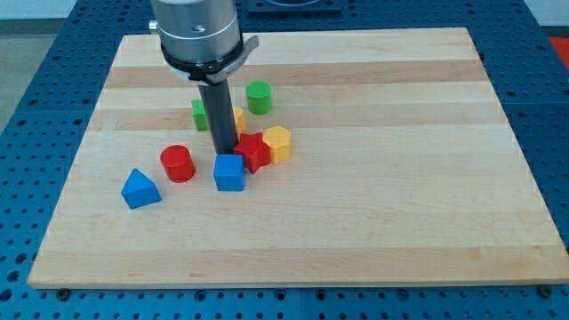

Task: Slightly push the green star towards the top of the board

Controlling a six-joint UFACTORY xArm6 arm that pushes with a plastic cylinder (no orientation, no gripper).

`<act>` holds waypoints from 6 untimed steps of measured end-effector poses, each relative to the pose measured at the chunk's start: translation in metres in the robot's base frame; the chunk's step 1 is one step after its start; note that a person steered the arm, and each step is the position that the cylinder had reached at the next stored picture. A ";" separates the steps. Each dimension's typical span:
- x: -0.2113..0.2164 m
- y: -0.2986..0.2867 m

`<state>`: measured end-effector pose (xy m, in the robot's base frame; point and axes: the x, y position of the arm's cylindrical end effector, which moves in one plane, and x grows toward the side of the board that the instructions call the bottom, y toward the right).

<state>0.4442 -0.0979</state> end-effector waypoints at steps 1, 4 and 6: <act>-0.007 -0.015; -0.025 -0.005; -0.026 -0.026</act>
<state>0.4183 -0.1243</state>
